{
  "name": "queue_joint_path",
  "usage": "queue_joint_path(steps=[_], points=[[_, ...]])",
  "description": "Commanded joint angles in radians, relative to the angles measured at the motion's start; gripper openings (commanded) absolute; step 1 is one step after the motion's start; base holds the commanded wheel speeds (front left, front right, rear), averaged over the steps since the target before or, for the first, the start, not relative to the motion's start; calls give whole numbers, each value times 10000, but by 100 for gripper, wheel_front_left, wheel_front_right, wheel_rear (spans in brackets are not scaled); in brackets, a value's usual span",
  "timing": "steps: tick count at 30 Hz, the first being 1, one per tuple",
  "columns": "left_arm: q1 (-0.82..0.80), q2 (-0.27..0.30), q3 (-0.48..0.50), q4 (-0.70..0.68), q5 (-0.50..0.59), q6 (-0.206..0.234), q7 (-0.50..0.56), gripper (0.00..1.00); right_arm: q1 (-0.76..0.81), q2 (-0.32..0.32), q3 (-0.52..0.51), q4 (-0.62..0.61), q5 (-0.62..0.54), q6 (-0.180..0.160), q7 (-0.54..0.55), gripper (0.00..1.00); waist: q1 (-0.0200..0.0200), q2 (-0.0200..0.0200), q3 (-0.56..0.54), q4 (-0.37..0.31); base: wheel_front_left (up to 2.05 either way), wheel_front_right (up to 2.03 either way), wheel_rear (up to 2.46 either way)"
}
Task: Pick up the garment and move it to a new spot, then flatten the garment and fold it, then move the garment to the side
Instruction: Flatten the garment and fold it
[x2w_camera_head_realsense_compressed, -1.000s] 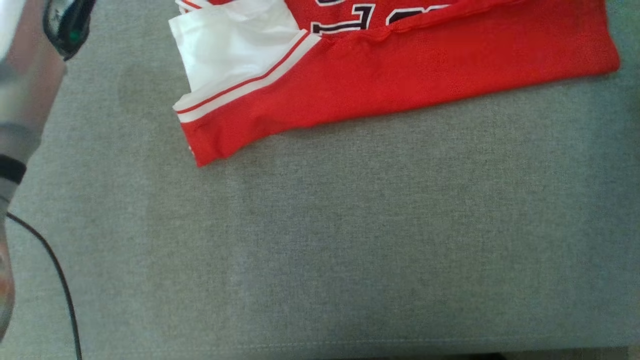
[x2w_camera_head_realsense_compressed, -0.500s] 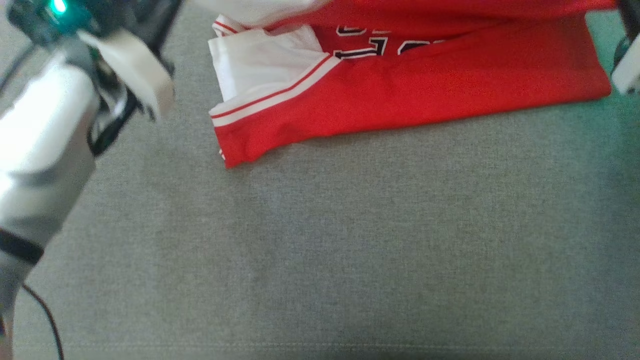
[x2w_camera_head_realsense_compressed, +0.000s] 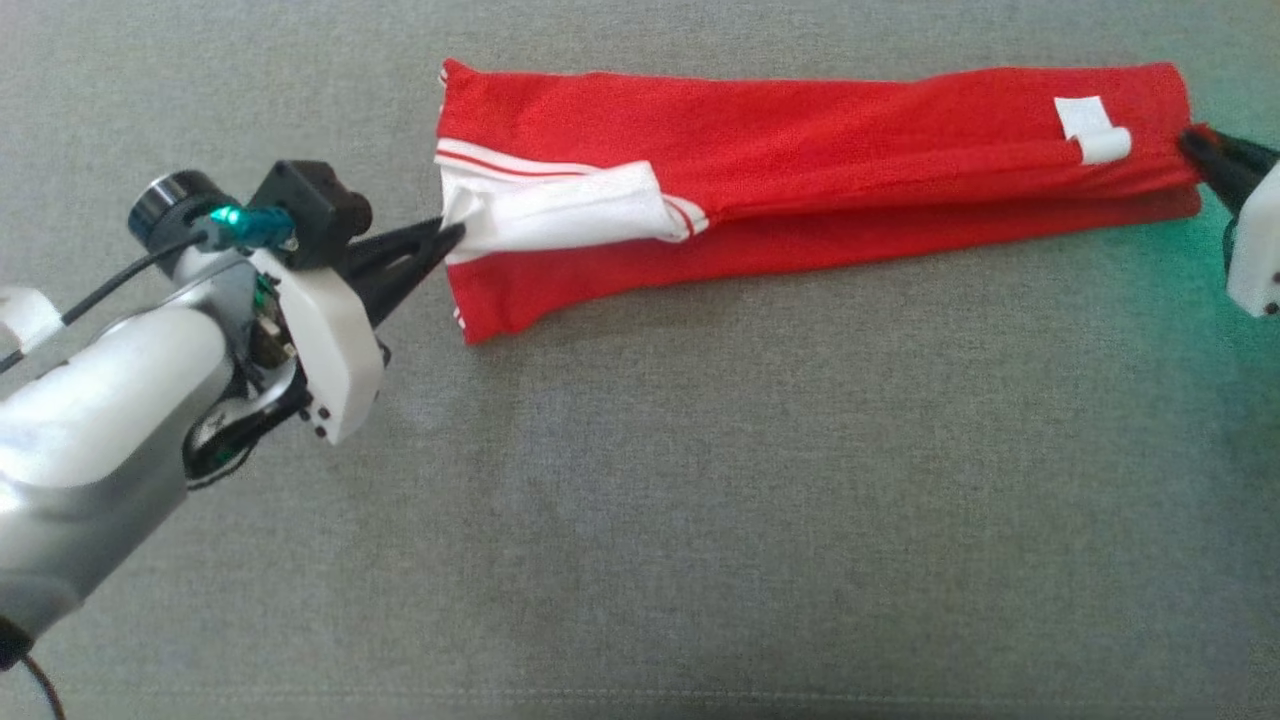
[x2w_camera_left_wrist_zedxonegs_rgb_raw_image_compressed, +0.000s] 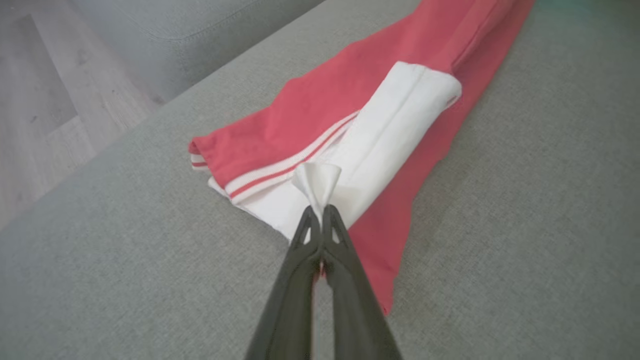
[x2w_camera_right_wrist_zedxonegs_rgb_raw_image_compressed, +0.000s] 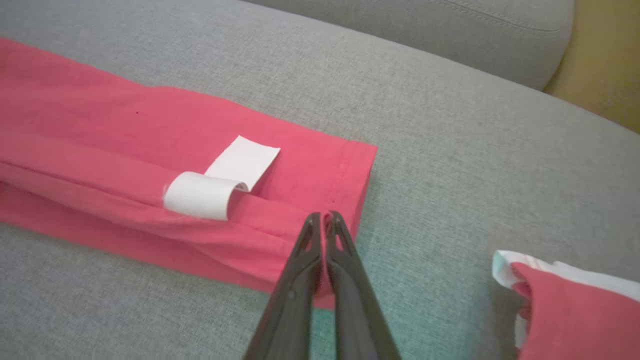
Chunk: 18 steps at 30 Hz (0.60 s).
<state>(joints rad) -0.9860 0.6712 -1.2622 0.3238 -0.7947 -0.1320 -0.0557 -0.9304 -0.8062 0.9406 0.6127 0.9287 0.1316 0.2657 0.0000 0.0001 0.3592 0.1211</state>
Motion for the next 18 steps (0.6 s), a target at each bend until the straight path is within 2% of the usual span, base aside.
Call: queue_joint_path(steps=[1, 5, 6, 7, 8, 9, 14, 18], points=[[-340, 481, 347, -189, -118, 15, 62, 0, 262, -446, 73, -223, 142, -9, 69, 0, 0, -1, 18, -20, 0, 0, 0], [-346, 445, 182, -131, -208, 15, 155, 0, 213, -548, 445, -266, 118, -9, 375, 0, 0, -1, 66, -101, 0, 0, 0], [-320, 397, 162, -54, -264, 15, 166, 0, 199, -528, 480, -241, 138, -9, 381, 13, 0, -1, 66, -123, 0, 0, 0], [-294, 343, 152, 48, -317, 15, 162, 7, 200, -493, 506, -202, 197, -9, 423, 100, 0, -1, 58, -146, 0, 0, 0], [-268, 289, 134, 129, -331, 15, 144, 71, 213, -454, 552, -170, 269, -9, 513, 100, 0, -1, 37, -177, 0, 0, 0], [-221, 236, 123, 214, -390, 15, 126, 100, 220, -429, 592, -127, 324, -9, 592, 100, 0, -1, 3, -207, 0, 0, 0], [-87, 112, 200, 512, -595, 88, -144, 100, 188, -362, 613, -1, 549, -9, 476, 100, 0, -1, -303, -369, 0, 0, 0], [71, 65, 662, 707, -912, 506, -775, 100, 170, -142, 348, 96, 772, -9, -78, 100, 0, -1, -700, -511, 0, 0, 0]])
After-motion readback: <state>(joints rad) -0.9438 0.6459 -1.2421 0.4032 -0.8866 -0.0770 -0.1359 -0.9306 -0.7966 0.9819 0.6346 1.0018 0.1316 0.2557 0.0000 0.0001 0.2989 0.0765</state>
